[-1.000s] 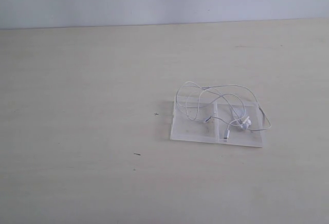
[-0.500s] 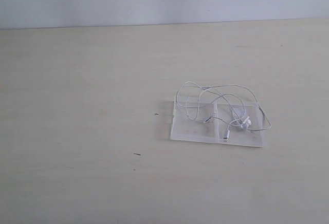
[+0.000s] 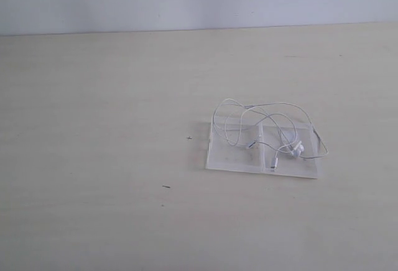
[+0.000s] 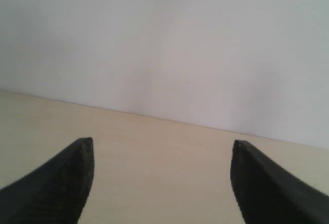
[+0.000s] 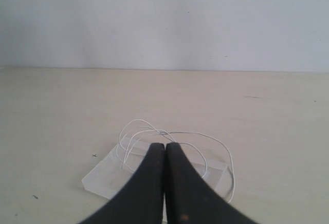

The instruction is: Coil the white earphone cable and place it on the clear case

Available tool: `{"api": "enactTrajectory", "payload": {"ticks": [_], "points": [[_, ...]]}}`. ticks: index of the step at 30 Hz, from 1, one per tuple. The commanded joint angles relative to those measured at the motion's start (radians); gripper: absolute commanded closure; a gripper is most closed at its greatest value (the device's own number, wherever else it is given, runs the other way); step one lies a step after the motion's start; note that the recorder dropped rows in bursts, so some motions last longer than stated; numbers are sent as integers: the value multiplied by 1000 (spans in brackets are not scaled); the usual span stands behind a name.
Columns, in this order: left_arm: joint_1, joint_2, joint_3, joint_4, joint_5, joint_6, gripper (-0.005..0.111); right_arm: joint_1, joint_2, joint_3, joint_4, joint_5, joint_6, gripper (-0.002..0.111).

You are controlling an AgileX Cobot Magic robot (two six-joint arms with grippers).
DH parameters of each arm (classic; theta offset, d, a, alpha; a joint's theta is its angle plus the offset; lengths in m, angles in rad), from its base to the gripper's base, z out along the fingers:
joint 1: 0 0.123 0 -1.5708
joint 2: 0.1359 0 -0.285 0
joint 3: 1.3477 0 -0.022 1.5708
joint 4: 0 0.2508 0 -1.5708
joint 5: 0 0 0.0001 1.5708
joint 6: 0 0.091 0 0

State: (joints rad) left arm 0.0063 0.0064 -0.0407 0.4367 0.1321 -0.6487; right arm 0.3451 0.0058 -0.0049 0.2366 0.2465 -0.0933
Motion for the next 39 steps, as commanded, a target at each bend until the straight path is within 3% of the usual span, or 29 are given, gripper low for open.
{"api": "enactTrajectory", "payload": {"ticks": [1,3,6,10,12,13,18,24,39], "points": [[-90,-6,-12,-12,13,41,35,-2,-6,5,0,-1,2,108],[-138,-6,-12,-11,9,44,35,-2,-6,5,0,-1,2,108],[-160,-6,-12,-69,58,42,47,-2,-6,5,0,-1,2,108],[-160,-6,-3,-112,99,39,77,-2,-6,5,0,-1,2,108],[-160,-6,-3,-112,102,39,102,-2,-6,5,0,-1,2,108],[-160,-6,-3,-110,107,42,106,-2,-6,5,0,-1,2,108],[-160,-6,-3,-79,155,46,107,-2,-6,5,0,-1,2,108],[-160,-6,-3,-38,319,70,107,-2,-6,5,0,-1,2,108],[-160,-6,-3,-38,319,72,107,-2,-6,5,0,-1,2,108]]}}
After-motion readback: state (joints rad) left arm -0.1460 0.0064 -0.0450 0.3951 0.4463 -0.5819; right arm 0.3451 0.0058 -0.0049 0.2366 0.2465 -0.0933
